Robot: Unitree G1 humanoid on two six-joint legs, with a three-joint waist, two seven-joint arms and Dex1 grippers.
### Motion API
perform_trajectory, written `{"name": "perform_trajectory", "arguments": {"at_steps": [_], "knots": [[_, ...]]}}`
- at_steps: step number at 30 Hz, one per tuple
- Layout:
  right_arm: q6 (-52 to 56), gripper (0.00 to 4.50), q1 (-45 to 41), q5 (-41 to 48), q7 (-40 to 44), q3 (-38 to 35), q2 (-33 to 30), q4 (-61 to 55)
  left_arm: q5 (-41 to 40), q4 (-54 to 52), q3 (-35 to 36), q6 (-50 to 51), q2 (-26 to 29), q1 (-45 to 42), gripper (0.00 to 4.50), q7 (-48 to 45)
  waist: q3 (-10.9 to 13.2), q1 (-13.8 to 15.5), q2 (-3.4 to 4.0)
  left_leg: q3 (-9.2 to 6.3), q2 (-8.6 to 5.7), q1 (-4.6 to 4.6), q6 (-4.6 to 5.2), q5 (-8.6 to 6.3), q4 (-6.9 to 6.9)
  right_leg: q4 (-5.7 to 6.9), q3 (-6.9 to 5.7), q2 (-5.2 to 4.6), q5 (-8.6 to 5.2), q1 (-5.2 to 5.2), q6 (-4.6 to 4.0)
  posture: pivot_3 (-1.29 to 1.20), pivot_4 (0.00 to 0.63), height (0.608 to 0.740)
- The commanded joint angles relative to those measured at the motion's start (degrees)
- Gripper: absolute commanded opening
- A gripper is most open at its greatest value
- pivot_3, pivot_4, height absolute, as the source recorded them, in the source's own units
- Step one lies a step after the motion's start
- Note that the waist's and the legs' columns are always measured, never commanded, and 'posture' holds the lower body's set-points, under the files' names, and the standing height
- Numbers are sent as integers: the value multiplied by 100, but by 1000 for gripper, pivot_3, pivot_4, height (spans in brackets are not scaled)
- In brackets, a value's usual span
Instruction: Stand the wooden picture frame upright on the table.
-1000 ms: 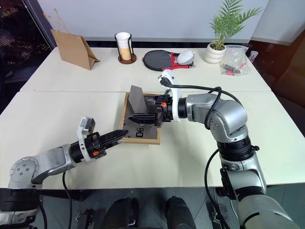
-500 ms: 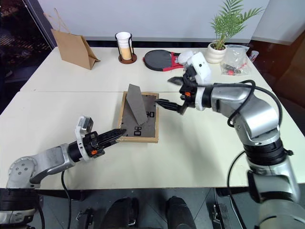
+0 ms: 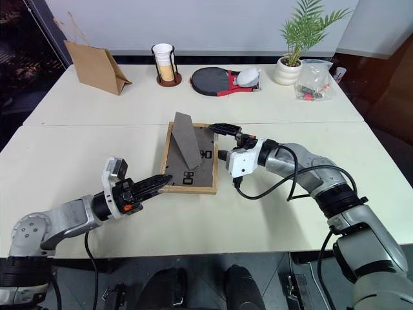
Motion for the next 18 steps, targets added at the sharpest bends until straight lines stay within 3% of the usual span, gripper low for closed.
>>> {"name": "perform_trajectory", "arguments": {"at_steps": [1, 3, 8, 10, 14, 17, 18], "knots": [[-221, 4237, -255, -320, -404, -22, 126, 175, -178, -265, 91, -4, 0, -17, 1020, -131, 0, 5, 0, -2, 1, 0, 0, 0, 0, 1, 0, 0, 0, 1, 0, 0, 150, 740], [-293, 3690, -318, -423, -486, -7, 180, 270, -178, -304, 98, -20, -17, 8, 1020, -116, 0, 6, 0, -3, 3, 0, -1, 0, 0, 1, -1, -1, 0, 1, 0, 0, 150, 740], [-428, 1198, -398, -515, -552, 17, 263, 383, -178, -370, 85, -61, -38, 44, 1020, -74, 0, 12, 0, -4, 2, 0, 0, 0, 0, 1, -1, -6, 0, 4, 1, 0, 150, 740], [-459, 1147, -420, -501, -530, 8, 274, 406, -178, -422, 39, -73, 8, 68, 1020, -36, 0, 6, 0, -6, 3, 1, 1, 0, 0, 2, -3, -7, 1, 5, 0, 0, 150, 740], [-540, 1115, -446, -219, -279, -56, 249, 438, -84, -506, 86, -126, 275, 139, 2976, -54, 1, -1, 1, -11, 3, 6, 5, -2, 1, 4, -5, -4, 1, 12, 0, 0, 150, 740], [-659, 1115, -467, 179, 74, -93, 208, 480, 820, -885, 324, -46, 793, 221, 4431, -921, 1, -8, 1, -12, 3, 8, 6, -3, 0, 4, -6, -2, 1, 13, 1, 0, 150, 740], [-675, 1115, -474, 451, 267, -117, 202, 510, 1342, -1061, 485, -106, 1120, 223, 4431, -1479, 3, -13, -2, -12, 3, 8, 7, -4, -1, 4, -6, -1, 1, 12, 0, 0, 150, 740]]}}
